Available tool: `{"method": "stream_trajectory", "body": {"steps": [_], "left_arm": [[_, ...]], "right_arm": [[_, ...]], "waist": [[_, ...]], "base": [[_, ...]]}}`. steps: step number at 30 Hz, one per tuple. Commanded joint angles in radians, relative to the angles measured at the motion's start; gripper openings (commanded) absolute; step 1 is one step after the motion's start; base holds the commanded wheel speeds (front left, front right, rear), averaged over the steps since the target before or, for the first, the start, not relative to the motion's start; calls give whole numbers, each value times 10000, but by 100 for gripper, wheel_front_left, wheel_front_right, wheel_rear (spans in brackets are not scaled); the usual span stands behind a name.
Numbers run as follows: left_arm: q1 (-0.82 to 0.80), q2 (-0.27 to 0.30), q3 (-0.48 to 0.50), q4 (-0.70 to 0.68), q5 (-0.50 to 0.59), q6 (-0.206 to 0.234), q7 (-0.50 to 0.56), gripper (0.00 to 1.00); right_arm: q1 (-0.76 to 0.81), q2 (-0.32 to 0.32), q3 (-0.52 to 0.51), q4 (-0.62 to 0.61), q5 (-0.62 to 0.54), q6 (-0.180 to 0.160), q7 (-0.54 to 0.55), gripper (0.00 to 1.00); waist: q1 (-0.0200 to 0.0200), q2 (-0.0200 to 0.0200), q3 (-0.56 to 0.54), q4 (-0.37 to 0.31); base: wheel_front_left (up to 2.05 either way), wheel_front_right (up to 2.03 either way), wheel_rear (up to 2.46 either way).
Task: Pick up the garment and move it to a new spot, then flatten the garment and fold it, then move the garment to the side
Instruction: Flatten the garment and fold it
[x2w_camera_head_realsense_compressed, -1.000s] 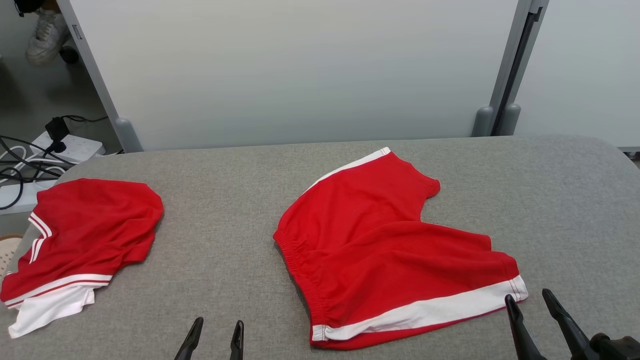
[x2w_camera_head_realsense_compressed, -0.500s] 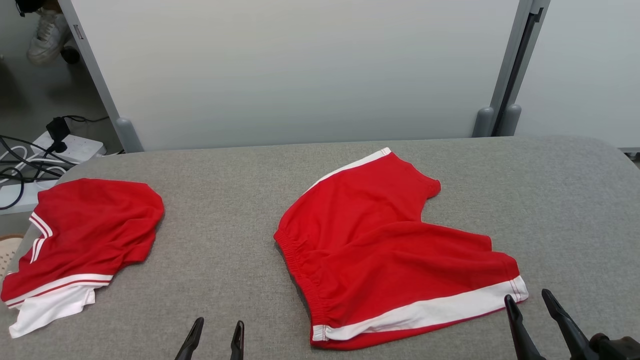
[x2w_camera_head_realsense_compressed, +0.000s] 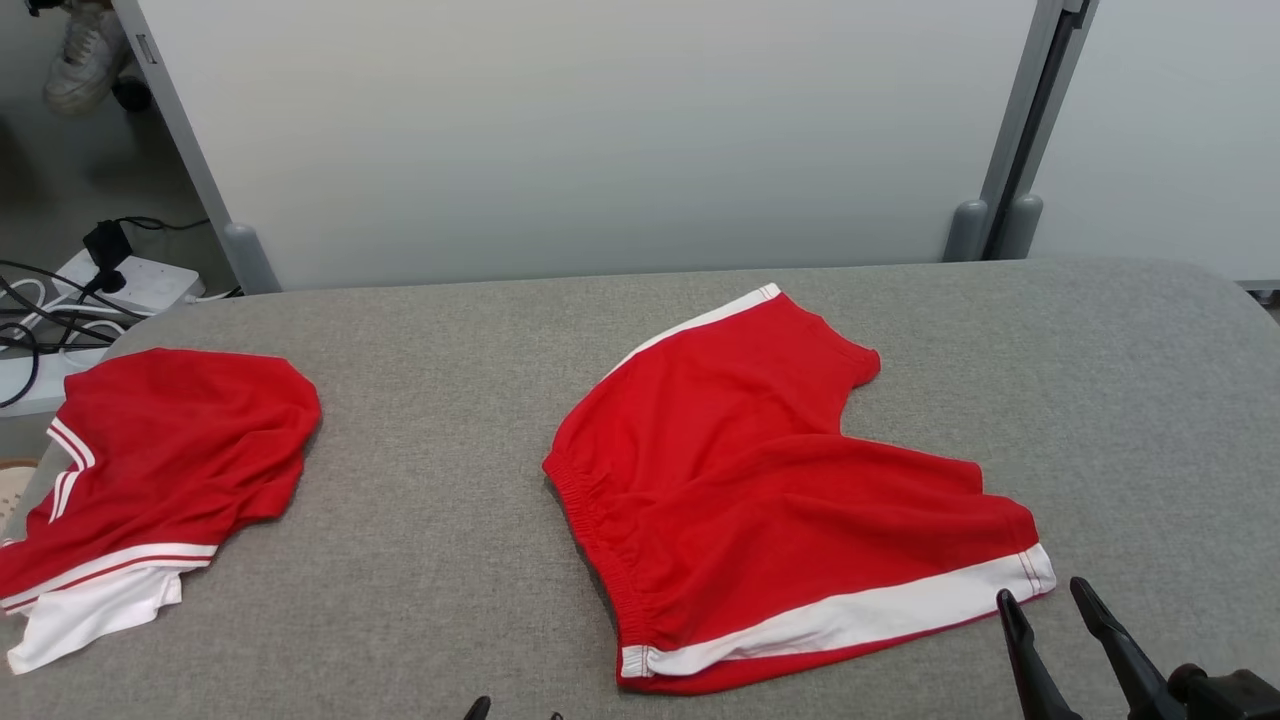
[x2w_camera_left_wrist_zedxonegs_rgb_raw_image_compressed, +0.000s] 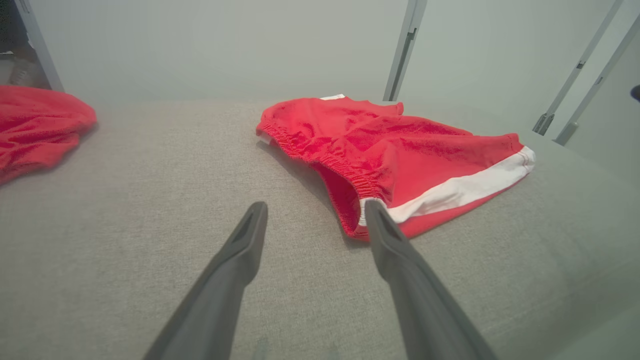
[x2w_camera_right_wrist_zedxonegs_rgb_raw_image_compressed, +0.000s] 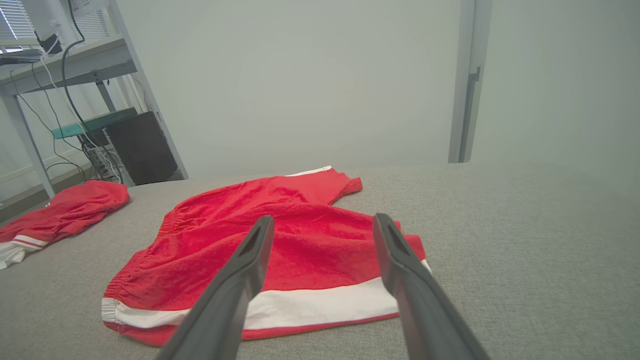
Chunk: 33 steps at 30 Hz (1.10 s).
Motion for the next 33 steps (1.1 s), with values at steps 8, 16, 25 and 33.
{"method": "stream_trajectory", "body": {"steps": [8,16,25,33], "left_arm": [[-2019,-43,-819,1605,-271,-280,-7,100],[-3245,-43,-1439,3142,-654,-40,15,100],[-4094,-43,-2022,4091,-940,26,-25,100],[-4541,-43,-2499,4590,-1186,-108,-60,59]], "right_arm": [[-475,-419,360,-242,84,14,-59,100],[-615,-583,364,-280,150,14,-59,100],[-684,-634,350,-309,173,14,-59,100],[-762,-634,339,-272,192,14,-59,100]], "waist": [[0,-1,307,-274],[0,-1,598,-557],[0,-1,806,-729],[0,-1,886,-812]], "base": [[0,0,0],[0,0,0],[0,0,0],[0,0,0]]}}
